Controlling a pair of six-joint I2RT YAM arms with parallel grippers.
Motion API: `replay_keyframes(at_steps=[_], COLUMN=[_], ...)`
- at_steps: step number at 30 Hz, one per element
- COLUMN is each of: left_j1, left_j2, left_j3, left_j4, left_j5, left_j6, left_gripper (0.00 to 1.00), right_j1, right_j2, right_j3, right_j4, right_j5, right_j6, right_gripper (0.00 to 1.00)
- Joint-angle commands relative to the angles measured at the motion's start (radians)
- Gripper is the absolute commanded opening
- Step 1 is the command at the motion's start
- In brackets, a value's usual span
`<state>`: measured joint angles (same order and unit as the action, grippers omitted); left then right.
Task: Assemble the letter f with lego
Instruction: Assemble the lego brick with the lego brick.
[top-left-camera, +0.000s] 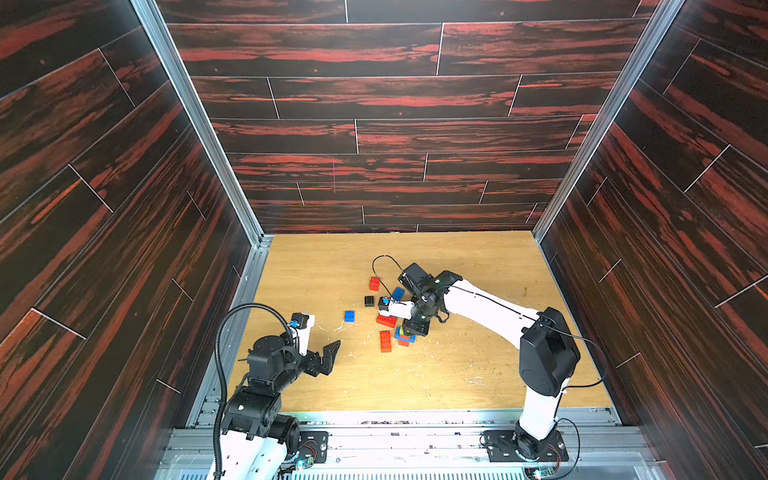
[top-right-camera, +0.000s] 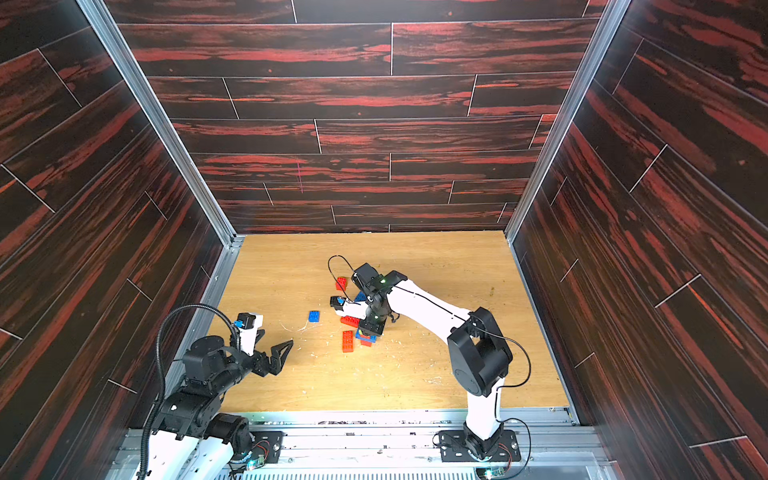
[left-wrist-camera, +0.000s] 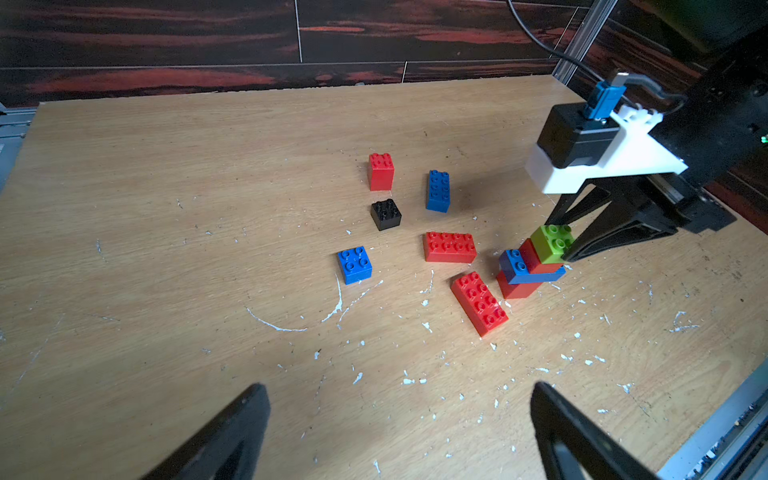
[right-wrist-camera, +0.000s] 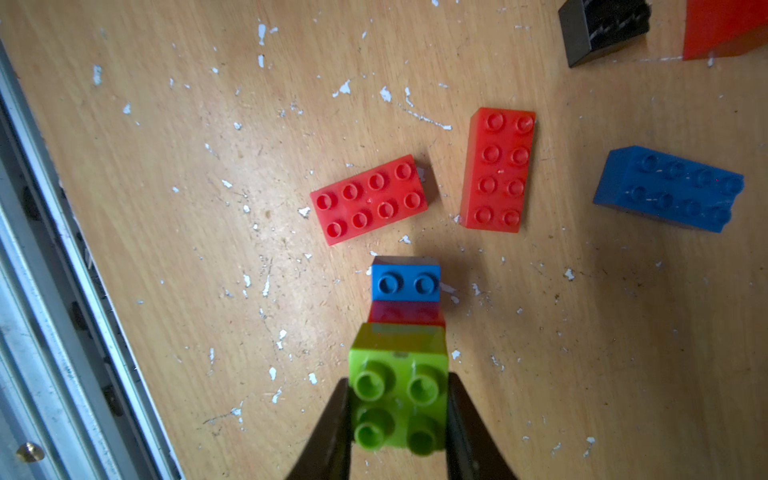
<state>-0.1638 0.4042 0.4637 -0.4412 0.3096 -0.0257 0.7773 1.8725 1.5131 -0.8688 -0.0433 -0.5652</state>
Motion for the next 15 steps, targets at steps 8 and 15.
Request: replay_keyframes(at_steps=[8, 15], left_j1=[-0.004, -0.003], left_j2=[0.000, 0.000], left_j3=[0.003, 0.002], left_j4=[0.001, 0.001], left_j5=[0.000, 0.000], left_j6=[0.004, 0.003], left_gripper=[1.00, 1.00], right_j1=[0.019, 0.025], right_j2=[0.054, 0.050], right_j3=[-0.072, -0.106], right_j4=[-0.052, -0.018], right_j5=[0.092, 0.091], right_j6=[0.014, 0.049], right_gripper=[0.21, 0.21])
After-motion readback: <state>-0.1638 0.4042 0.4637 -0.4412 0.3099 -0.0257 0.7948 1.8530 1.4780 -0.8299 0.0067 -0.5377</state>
